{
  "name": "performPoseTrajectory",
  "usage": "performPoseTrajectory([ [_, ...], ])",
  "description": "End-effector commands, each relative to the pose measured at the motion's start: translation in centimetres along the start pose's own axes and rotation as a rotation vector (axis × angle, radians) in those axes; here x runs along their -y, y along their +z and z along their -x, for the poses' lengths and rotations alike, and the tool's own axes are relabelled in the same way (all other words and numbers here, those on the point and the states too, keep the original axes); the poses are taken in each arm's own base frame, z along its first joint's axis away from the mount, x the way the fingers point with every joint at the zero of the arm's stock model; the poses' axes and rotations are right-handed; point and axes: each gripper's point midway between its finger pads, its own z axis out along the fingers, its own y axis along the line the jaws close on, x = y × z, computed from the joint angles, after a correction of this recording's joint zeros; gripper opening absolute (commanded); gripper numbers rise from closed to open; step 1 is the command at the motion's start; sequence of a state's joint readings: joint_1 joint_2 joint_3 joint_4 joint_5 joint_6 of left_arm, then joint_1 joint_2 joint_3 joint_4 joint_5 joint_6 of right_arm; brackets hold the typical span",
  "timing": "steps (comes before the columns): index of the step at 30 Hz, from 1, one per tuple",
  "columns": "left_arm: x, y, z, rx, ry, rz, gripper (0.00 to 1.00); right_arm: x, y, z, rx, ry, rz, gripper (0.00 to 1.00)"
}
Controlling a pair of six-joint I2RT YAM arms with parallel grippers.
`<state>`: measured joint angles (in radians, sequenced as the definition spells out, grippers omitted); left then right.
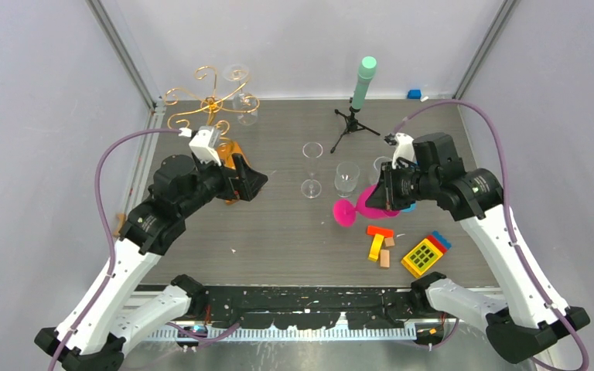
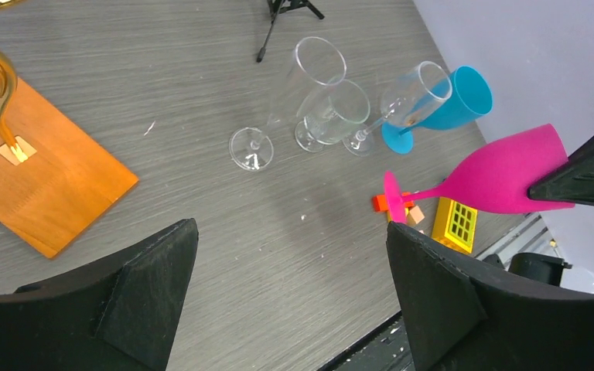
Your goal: Take the wine glass off the wine glass rack
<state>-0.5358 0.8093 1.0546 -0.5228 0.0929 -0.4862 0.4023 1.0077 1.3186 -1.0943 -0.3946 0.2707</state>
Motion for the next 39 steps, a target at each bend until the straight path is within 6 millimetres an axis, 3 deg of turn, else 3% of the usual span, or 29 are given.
performPoseTrajectory([
  [1, -0.1, 0.0, 1.0, 0.022, 0.047, 0.013, 0.95, 2.6, 0.0, -0.9, -0.076, -0.046, -0.184, 0.0],
  [7, -0.4, 0.2, 0.6, 0.006, 0.058, 0.024, 0.95, 5.4, 2.0, -0.8, -0.116, -0.02, -0.35, 0.0],
  [13, -0.9, 0.0, 0.5, 0.007, 0.073, 0.045, 0.95, 4.2, 5.0, -0.6, -0.14, -0.012, -0.279, 0.0],
  [18, -1.4, -0.4, 0.7, 0.02, 0.087, 0.069, 0.95, 3.1, 7.5, -2.0, -0.236, -0.057, -0.27, 0.0],
  [22, -1.5, -0.8, 0.9, 0.032, 0.098, 0.076, 0.95, 3.6, 9.1, -3.2, -0.313, -0.084, -0.338, 0.03],
  [25, -1.4, -1.1, 1.1, 0.039, 0.106, 0.073, 0.96, 4.7, 9.8, -3.6, -0.35, -0.104, -0.421, 0.07],
  [31, -1.9, -1.4, 1.3, 0.05, 0.113, 0.102, 0.96, 4.2, 11.1, -3.8, -0.387, -0.139, -0.43, 0.15],
  [39, -0.8, -1.5, 3.5, 0.104, 0.105, 0.08, 0.97, 3.8, 11.4, -3.1, -0.372, -0.149, -0.422, 0.4],
])
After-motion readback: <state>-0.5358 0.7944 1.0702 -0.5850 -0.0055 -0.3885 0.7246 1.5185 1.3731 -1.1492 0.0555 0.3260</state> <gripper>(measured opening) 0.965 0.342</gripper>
